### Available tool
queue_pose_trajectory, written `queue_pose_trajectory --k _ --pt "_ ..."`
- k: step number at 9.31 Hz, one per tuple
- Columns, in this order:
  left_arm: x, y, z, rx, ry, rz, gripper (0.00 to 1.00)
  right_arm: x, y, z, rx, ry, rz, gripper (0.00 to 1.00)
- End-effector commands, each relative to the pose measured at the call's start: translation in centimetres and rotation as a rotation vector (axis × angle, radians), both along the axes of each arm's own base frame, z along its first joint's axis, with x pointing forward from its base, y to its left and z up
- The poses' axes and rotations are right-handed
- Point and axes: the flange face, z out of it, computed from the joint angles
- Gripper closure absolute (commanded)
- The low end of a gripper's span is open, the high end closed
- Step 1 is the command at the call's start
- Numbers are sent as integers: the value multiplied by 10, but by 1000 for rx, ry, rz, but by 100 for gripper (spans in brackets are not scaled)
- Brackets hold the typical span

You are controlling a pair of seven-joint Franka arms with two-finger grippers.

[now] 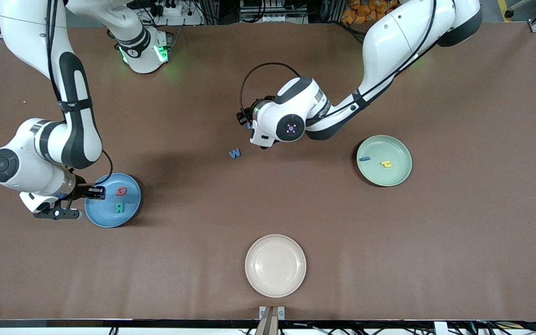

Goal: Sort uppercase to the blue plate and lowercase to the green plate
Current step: 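Drop H on blue plate with the right gripper while the left gripper reaches m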

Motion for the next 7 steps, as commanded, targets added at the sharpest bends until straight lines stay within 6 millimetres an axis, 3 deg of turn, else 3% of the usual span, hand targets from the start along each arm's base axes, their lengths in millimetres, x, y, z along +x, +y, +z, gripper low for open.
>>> queue_pose_trajectory --k 1,2,6,7 --pt "4 -3 -4 40 -193 -89 12 4 -5 0 1 4 14 0" --pt "-7 -13 5 80 -274 -107 0 5 -3 -1 1 3 13 0" --pt "-34 -38 36 113 -549 -194 0 5 6 -8 0 7 10 0" --pt "-43 -44 35 131 -625 -215 0 5 6 -9 2 8 7 0"
